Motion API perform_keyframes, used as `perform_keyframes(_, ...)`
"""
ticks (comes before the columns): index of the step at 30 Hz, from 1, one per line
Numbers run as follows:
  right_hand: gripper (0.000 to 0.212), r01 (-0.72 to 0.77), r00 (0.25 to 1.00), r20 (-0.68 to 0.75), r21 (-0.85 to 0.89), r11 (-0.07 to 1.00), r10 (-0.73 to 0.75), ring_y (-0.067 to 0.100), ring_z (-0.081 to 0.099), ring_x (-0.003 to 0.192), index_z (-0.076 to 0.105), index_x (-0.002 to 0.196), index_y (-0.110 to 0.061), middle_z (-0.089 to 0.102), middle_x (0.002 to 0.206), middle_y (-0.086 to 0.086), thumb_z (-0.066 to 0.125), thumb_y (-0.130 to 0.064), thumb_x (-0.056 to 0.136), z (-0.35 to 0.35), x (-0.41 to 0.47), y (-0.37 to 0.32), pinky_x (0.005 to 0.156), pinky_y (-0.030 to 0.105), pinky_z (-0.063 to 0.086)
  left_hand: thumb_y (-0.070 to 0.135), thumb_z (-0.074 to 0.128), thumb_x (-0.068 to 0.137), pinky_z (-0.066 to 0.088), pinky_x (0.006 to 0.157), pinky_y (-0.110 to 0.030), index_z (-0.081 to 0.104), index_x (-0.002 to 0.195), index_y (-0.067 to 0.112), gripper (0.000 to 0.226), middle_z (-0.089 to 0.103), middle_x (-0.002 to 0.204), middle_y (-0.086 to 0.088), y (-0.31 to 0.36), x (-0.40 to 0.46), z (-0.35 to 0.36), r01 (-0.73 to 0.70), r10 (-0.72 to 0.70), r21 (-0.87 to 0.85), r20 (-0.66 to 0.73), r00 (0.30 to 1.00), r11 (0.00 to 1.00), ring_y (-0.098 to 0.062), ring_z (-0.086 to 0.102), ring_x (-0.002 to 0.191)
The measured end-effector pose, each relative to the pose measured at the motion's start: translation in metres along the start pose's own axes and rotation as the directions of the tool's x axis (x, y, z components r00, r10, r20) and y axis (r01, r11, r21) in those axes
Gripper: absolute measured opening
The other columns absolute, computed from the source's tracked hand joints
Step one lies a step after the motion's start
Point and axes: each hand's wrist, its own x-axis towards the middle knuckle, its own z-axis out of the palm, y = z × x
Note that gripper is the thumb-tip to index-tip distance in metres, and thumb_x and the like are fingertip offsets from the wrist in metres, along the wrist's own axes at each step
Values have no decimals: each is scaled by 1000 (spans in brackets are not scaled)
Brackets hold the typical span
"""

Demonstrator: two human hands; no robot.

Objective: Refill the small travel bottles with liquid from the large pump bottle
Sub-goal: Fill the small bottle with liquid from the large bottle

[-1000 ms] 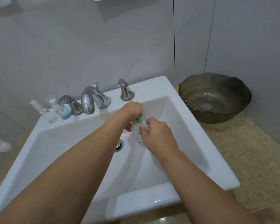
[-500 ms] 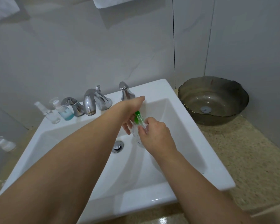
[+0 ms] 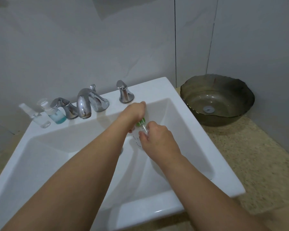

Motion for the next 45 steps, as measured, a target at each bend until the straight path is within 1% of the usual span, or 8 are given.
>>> perform_keyframes(4, 29, -6, 1000, 2, -28, 1000, 6, 30, 61, 96, 55, 114, -12, 66, 105, 8, 49, -34, 97, 2, 2, 1, 80, 37, 49, 47, 20, 105, 56, 88, -57, 55, 132, 3, 62, 61, 126, -22, 2, 0, -3, 39, -37, -49, 38, 999, 998, -45, 65, 100)
perform_keyframes(9, 28, -4, 1000, -20, -47, 999, 3, 28, 61, 96, 55, 115, -13, 65, 106, 8, 51, -34, 97, 2, 1, 0, 81, 39, 50, 71, 30, 93, 42, 102, -69, 45, 146, 10, 82, 51, 143, -19, -3, -8, -10, 237, -179, -189, 282, 943, 953, -48, 50, 128)
perform_keyframes(15, 26, 14, 997, -80, -1, 1000, -14, 26, 61, 94, 55, 113, -11, 64, 101, 6, 52, -32, 97, -3, -2, -4, 82, 41, 50, 83, 33, 87, 33, 104, -77, 24, 159, 10, 104, 37, 157, -25, 5, -8, -28, 294, -217, -188, 347, 912, 937, -54, 35, 142)
perform_keyframes(22, 25, 32, 994, -106, 4, 999, -32, 25, 61, 93, 55, 112, -11, 64, 101, 6, 51, -31, 97, -4, -3, -3, 81, 39, 50, 85, 26, 85, 42, 95, -70, 59, 132, -1, 103, 55, 133, -24, 21, -6, -35, 201, -175, -51, 323, 930, 978, -54, 48, 126)
perform_keyframes(29, 25, 42, 995, -91, 6, 999, -41, 25, 60, 94, 55, 113, -11, 64, 102, 5, 51, -31, 98, -3, -2, -3, 80, 36, 47, 88, 27, 77, 44, 99, -69, 47, 145, 4, 110, 60, 131, -26, 14, -1, -27, 224, -198, -46, 320, 927, 974, -57, 53, 120)
perform_keyframes(32, 27, 22, 997, -73, -11, 1000, -23, 25, 59, 95, 54, 115, -12, 63, 104, 5, 49, -32, 98, -2, 0, 0, 79, 36, 47, 77, 27, 88, 51, 89, -61, 52, 136, 5, 91, 63, 123, -23, 13, 2, -18, 188, -160, -82, 269, 950, 979, -52, 62, 106)
perform_keyframes(36, 24, -1, 999, -46, -54, 999, -1, 26, 58, 93, 53, 111, -12, 63, 103, 7, 48, -31, 98, 1, 1, 2, 71, 32, 38, 53, 23, 100, 46, 102, -49, 58, 131, 6, 66, 68, 120, -17, 8, 10, -4, 102, -75, -155, 171, 982, 983, -38, 62, 109)
perform_keyframes(45, 26, -32, 999, -27, -25, 999, 32, 27, 60, 94, 55, 112, -12, 65, 104, 6, 51, -31, 97, -1, 0, 0, 82, 40, 49, 63, 23, 95, 46, 98, -62, 61, 126, 10, 72, 67, 118, -15, 6, 12, -1, 158, -122, -157, 213, 969, 975, -44, 62, 106)
